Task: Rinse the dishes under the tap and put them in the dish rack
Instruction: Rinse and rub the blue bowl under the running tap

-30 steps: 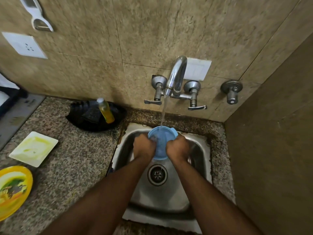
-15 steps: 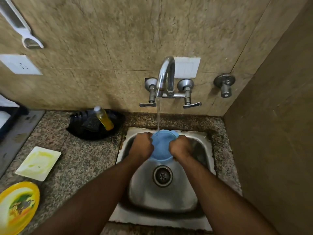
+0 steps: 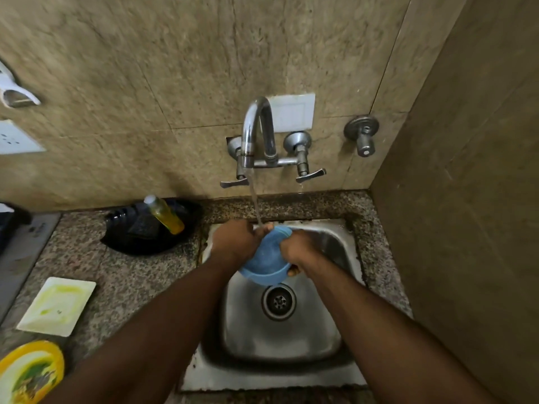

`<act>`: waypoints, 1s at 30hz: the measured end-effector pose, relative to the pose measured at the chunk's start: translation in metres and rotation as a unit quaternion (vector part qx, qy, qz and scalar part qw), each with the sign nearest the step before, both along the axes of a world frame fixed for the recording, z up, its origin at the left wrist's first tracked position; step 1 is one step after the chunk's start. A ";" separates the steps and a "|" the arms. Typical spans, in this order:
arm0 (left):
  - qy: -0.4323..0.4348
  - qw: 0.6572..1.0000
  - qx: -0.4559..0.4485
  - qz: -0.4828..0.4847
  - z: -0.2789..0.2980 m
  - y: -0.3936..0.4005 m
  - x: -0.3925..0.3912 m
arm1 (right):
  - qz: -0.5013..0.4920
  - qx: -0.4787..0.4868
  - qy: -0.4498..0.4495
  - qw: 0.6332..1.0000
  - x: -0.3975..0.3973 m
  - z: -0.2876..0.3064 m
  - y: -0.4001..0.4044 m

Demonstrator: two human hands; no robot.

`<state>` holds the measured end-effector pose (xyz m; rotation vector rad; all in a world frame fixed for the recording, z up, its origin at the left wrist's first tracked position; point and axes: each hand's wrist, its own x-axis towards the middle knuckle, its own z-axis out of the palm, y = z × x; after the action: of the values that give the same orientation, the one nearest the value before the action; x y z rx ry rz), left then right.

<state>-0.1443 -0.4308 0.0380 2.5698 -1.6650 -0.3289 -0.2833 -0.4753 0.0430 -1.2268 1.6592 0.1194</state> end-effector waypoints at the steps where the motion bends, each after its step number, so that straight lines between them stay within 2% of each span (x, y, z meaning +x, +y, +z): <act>1: 0.003 1.000 -0.003 -0.001 0.003 -0.002 0.001 | 0.002 0.000 -0.009 1.000 0.001 0.002 0.000; 5: 0.006 1.000 0.000 -0.006 0.013 -0.007 0.009 | 0.035 -0.036 -0.080 0.996 0.001 0.006 0.002; 9: -0.008 1.000 -0.002 -0.022 0.021 -0.007 0.013 | 0.057 -0.031 -0.136 0.989 0.007 0.004 0.003; 16: 0.040 0.996 0.032 -0.078 0.024 -0.002 0.028 | 0.015 -0.020 -0.224 0.974 0.008 -0.010 -0.005; 19: 0.035 0.995 0.052 -0.079 0.031 0.005 0.027 | 0.046 -0.116 -0.267 0.956 0.010 -0.021 -0.007; 21: 0.023 0.993 0.065 -0.093 0.033 0.008 0.027 | 0.112 -0.193 -0.251 0.942 0.010 -0.019 -0.005; 24: 0.009 0.991 0.080 -0.106 0.037 0.011 0.029 | 0.187 -0.233 -0.238 0.924 0.014 -0.018 -0.005; 27: -0.008 0.990 0.087 -0.107 0.043 0.010 0.035 | 0.226 -0.189 -0.262 0.919 0.014 -0.021 -0.011; 30: -0.027 0.989 0.095 -0.113 0.048 0.009 0.041 | 0.201 -0.130 -0.306 0.921 0.009 -0.021 -0.011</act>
<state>-0.1036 -0.4223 0.0864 2.5381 -2.0451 -0.4552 -0.2743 -0.4865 0.0221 -1.5969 0.8846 -0.2248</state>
